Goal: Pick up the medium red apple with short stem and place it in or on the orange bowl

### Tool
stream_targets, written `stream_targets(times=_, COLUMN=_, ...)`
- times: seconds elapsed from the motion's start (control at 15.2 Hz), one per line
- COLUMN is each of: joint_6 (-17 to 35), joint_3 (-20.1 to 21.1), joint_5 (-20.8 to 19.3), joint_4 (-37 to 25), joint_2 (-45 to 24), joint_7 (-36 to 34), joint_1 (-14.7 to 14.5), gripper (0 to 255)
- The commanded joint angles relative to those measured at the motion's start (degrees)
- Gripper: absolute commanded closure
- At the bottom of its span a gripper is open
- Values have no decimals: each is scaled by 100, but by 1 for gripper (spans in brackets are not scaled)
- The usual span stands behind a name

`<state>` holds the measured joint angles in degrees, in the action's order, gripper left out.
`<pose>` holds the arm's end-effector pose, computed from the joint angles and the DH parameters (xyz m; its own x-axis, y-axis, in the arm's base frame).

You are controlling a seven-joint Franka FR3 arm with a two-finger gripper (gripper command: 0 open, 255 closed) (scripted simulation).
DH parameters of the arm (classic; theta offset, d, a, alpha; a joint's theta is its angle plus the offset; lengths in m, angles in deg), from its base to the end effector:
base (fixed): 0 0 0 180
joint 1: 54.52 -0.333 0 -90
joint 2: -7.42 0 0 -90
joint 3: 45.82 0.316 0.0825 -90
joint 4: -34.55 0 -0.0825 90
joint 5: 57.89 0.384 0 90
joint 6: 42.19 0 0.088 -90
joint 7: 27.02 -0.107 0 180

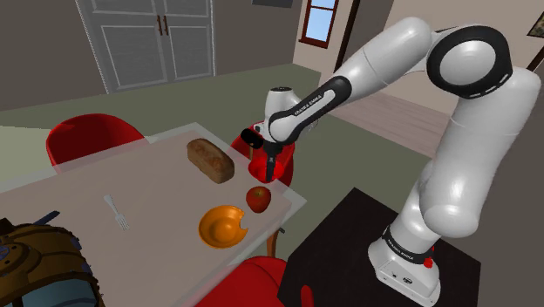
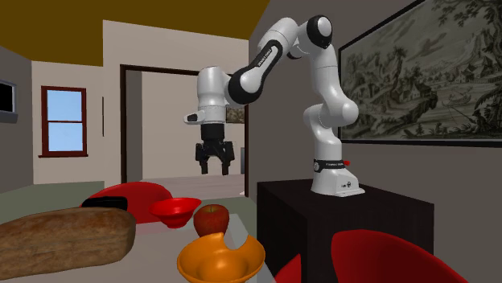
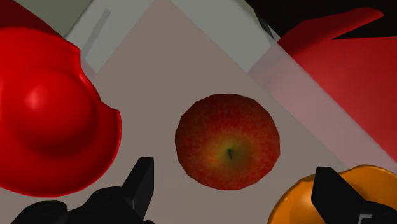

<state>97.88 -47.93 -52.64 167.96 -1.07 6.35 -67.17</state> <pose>0.5060 0.0941 0.2724 0.7678 0.6407 0.0002 0.6396 -0.7663 -0.0610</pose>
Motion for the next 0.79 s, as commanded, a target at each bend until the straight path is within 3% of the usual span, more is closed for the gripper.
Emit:
stream_targets(times=0.0, joint_6=180, joint_3=97, joint_5=136, joint_4=-195, joint_2=-350, joint_7=272, joint_1=-21, gripper=0)
stream_targets(times=0.2, joint_6=387, joint_3=244, joint_5=265, joint_4=-468, joint_2=-805, joint_7=543, joint_1=-36, gripper=0)
stream_targets(times=0.73, joint_6=888, joint_3=294, joint_5=338, joint_4=-470, joint_2=-1306, joint_7=594, joint_1=-39, gripper=0)
